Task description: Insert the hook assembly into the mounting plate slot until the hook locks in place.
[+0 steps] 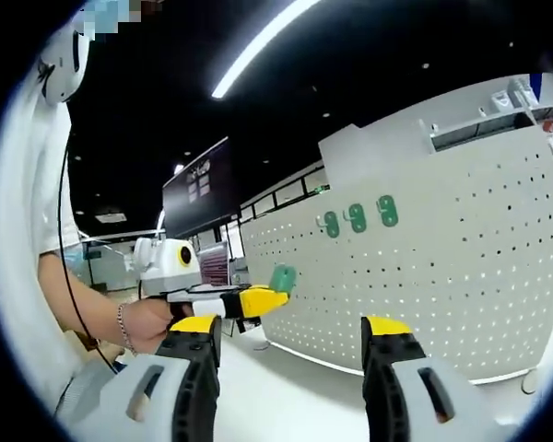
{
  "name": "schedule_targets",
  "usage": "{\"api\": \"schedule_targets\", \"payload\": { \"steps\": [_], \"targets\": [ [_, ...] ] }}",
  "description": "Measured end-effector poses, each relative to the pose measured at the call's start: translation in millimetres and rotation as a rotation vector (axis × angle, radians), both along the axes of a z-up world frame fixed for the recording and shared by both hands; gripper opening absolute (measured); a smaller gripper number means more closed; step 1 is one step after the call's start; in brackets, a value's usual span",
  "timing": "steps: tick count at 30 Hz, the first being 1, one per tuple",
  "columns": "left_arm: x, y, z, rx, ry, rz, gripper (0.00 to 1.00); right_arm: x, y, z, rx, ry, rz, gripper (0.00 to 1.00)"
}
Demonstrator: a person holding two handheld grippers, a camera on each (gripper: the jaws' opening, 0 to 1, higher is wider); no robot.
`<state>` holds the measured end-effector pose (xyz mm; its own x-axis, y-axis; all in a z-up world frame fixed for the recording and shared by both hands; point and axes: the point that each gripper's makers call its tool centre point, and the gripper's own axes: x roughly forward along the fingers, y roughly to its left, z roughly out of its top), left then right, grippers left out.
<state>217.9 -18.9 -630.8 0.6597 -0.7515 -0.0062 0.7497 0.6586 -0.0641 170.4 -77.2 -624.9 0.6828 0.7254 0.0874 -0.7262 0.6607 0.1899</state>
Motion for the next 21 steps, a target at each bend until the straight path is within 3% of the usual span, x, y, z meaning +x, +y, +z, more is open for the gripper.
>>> {"api": "schedule_targets", "payload": {
  "steps": [21],
  "targets": [
    [-1.5, 4, 0.8, -0.001, 0.001, 0.017, 0.03, 20, 32, 14.0, 0.041, -0.01, 0.044, 0.58]
  ]
}}
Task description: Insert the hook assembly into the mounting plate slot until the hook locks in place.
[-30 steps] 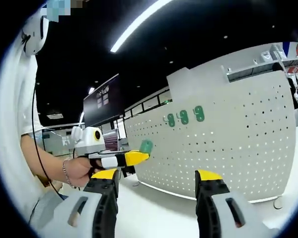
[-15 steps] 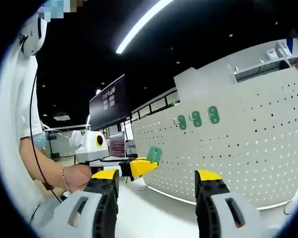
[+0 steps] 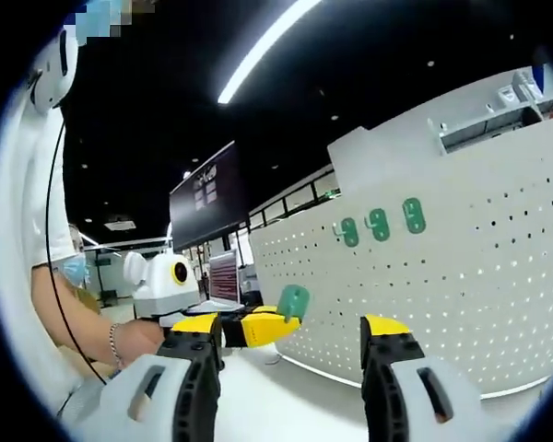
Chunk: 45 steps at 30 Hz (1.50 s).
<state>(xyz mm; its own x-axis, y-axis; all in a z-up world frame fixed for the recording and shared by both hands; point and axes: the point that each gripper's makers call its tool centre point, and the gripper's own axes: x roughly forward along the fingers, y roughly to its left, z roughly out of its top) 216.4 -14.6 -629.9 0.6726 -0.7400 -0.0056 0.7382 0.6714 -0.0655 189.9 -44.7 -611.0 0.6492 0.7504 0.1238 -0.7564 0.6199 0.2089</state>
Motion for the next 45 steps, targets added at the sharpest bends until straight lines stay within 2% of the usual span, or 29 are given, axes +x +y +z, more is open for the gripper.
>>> {"api": "schedule_targets", "payload": {
  "steps": [21, 23, 27, 33, 36, 41, 45],
  "targets": [
    [1.0, 3, 1.6, -0.008, 0.0, 0.015, 0.03, 11, 21, 6.2, 0.008, 0.001, 0.029, 0.51],
    [1.2, 3, 1.2, -0.008, 0.0, 0.017, 0.03, 12, 23, 5.4, 0.003, 0.005, 0.033, 0.48],
    [0.7, 4, 0.3, 0.001, -0.003, 0.017, 0.03, 12, 25, 3.1, -0.009, 0.015, 0.04, 0.34],
    [1.8, 4, 0.3, -0.006, 0.0, 0.023, 0.03, 15, 27, 2.9, -0.015, 0.017, 0.037, 0.3],
    [2.5, 4, 0.6, -0.008, 0.001, 0.025, 0.03, 16, 28, 2.7, -0.008, 0.03, 0.044, 0.23],
    [2.1, 3, 1.2, -0.008, 0.001, 0.025, 0.03, 17, 30, 2.0, -0.014, 0.029, 0.044, 0.2],
    [2.4, 4, 0.9, -0.006, 0.001, 0.028, 0.03, 18, 32, 2.1, -0.017, 0.028, 0.044, 0.12]
  ]
}}
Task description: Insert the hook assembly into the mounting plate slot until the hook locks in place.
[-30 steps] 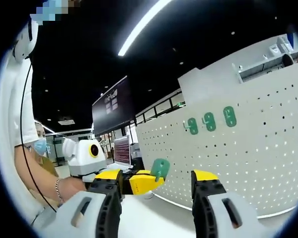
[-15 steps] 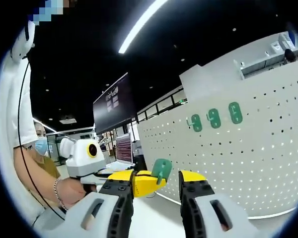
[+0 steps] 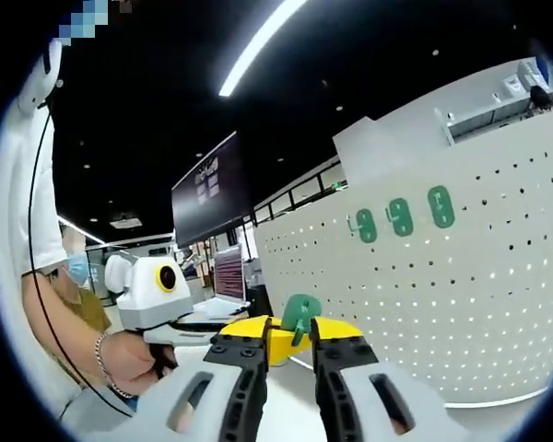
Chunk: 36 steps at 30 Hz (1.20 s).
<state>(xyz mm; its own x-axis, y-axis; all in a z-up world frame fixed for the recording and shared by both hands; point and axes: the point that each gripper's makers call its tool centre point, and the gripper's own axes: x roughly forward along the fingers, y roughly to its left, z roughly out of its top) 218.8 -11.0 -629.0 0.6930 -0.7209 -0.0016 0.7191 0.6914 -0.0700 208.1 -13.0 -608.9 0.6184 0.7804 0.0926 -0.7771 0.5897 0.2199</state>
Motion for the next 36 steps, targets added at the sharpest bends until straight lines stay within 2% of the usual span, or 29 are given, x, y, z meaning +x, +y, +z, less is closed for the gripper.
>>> {"api": "schedule_targets", "payload": {
  "steps": [19, 30, 36],
  "targets": [
    [-2.2, -1.0, 1.1, -0.001, -0.001, 0.002, 0.03, 3.3, -0.2, -0.5, -0.019, 0.002, -0.021, 0.03],
    [-2.4, -0.6, 1.1, 0.004, -0.003, 0.011, 0.03, 3.8, 0.0, -0.6, -0.029, -0.001, -0.037, 0.02],
    [-3.7, -1.2, -0.4, 0.009, 0.0, 0.007, 0.03, 3.3, -0.9, -2.5, -0.026, 0.023, -0.036, 0.01]
  ]
}}
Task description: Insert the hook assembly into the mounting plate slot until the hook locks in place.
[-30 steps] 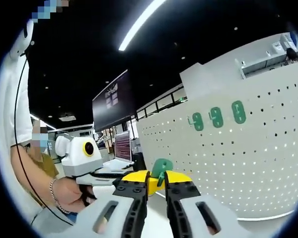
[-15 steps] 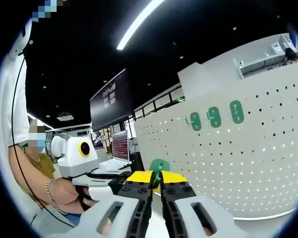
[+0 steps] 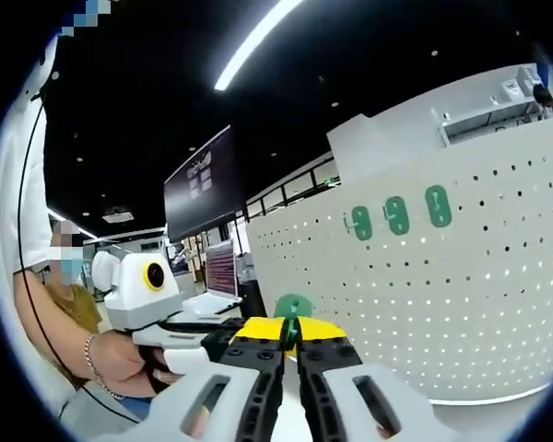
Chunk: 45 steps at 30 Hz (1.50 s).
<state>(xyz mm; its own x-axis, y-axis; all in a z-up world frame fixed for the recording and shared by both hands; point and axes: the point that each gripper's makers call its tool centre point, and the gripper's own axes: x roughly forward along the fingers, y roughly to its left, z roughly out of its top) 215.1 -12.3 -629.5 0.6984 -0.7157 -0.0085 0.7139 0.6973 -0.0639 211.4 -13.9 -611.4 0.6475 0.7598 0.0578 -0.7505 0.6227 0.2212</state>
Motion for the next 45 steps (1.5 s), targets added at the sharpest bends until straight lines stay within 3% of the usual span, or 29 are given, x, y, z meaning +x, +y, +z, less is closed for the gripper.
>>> {"api": "schedule_targets", "payload": {
  "steps": [5, 18, 24, 30, 34, 36, 42, 44, 45],
  "targets": [
    [-0.7, -1, -1.2, 0.0, 0.008, -0.003, 0.03, 0, -1, -1.0, 0.008, 0.037, 0.001, 0.01],
    [-3.1, -5, -3.8, 0.007, 0.021, -0.029, 0.07, -3, -2, -1.9, -0.013, 0.023, -0.003, 0.0],
    [-3.1, -9, -8.4, 0.04, 0.019, -0.036, 0.27, -2, -5, -0.7, -0.007, 0.026, -0.008, 0.0],
    [-2.3, -11, -14.5, 0.056, 0.055, -0.033, 0.56, -3, -6, -0.1, 0.006, 0.032, -0.009, 0.0],
    [0.0, -9, -18.3, 0.06, 0.073, -0.018, 0.7, -3, -6, -0.3, 0.007, 0.036, -0.009, 0.0],
    [0.8, -7, -18.8, 0.065, 0.073, -0.008, 0.74, -3, -6, -0.6, 0.012, 0.041, -0.009, 0.0],
    [1.3, -6, -20.6, 0.071, 0.077, -0.003, 0.75, -2, -7, 0.1, 0.006, 0.041, -0.014, 0.0],
    [1.4, -6, -21.1, 0.072, 0.079, -0.003, 0.74, 1, -14, 2.6, -0.003, 0.03, -0.048, 0.0],
    [1.6, -5, -21.4, 0.075, 0.077, -0.001, 0.74, 6, -24, 2.6, -0.033, 0.016, -0.108, 0.0]
  ]
}}
